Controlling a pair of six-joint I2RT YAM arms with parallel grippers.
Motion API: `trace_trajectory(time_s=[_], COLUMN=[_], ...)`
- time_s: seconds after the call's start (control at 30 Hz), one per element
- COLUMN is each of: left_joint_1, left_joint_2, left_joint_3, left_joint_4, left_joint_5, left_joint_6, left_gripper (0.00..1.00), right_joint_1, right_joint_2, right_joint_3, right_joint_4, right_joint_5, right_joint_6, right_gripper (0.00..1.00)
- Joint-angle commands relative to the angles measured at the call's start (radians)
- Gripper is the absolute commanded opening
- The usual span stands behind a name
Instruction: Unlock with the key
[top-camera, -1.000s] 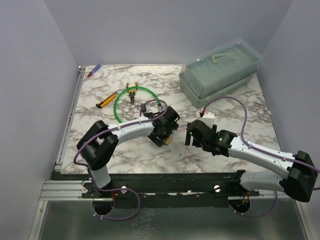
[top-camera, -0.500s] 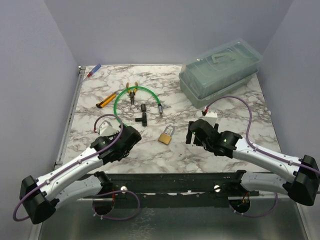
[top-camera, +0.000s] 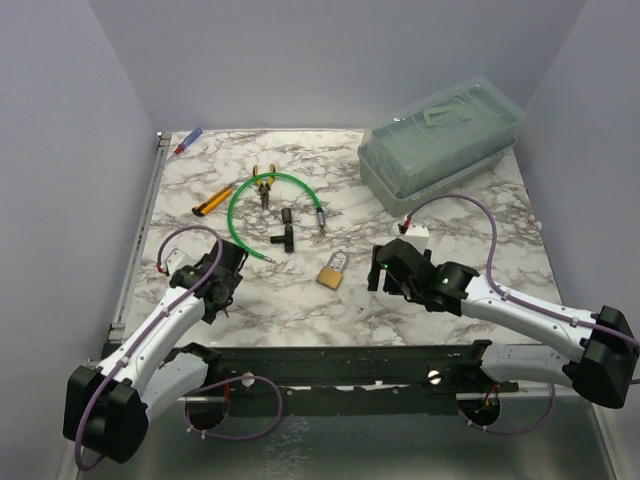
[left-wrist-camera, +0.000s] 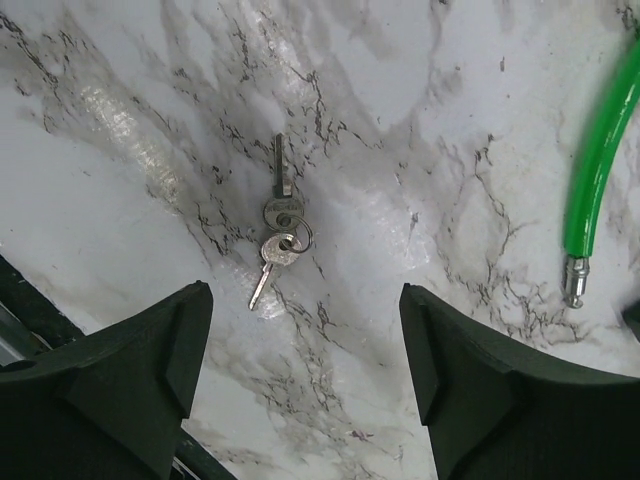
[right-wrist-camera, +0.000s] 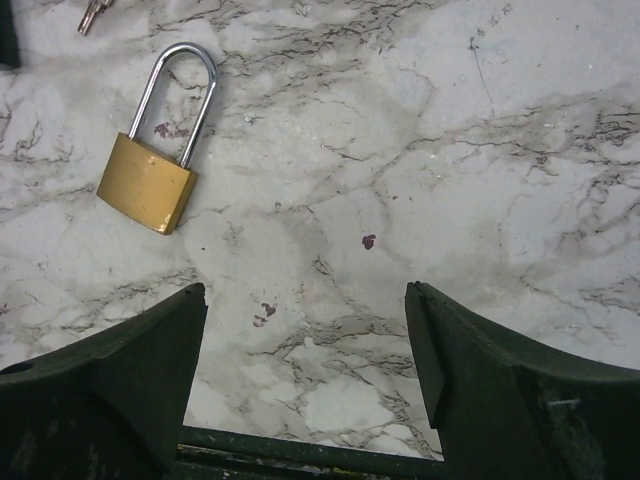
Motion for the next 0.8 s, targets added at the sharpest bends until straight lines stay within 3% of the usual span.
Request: trace_trajectory(time_s=[0.0,0.57,0.67,0.77], left_joint_1=[0.069,0.216,0.233,0.24], left_joint_2=[0.064,0.23,0.248,0.259], left_joint_3=[0.007,-0.053,-0.064,-0.066], left_joint_4=[0.091,0.25,0.277,0.297], left_joint_5=[0.068,0.177,0.205,0.22], left_joint_6=[0.138,0.24,0.255,0.275], left_gripper=[0.78,0.56,0.44,0.25], right_joint_1=[-0.003,-0.003,-0.003,-0.003], right_joint_2=[-0.021,-0.006,-0.003,0.002], right_joint_3=[-0.027,-0.022,-0.019,-0.017], right_joint_4=[0.012,0.006,0.004,0.004], right_joint_5=[-0.023,-0.009,-0.002,0.0], right_joint_6=[0.018,0.008,0.007,0.005], right_gripper=[0.85,0.85,0.85,0.85])
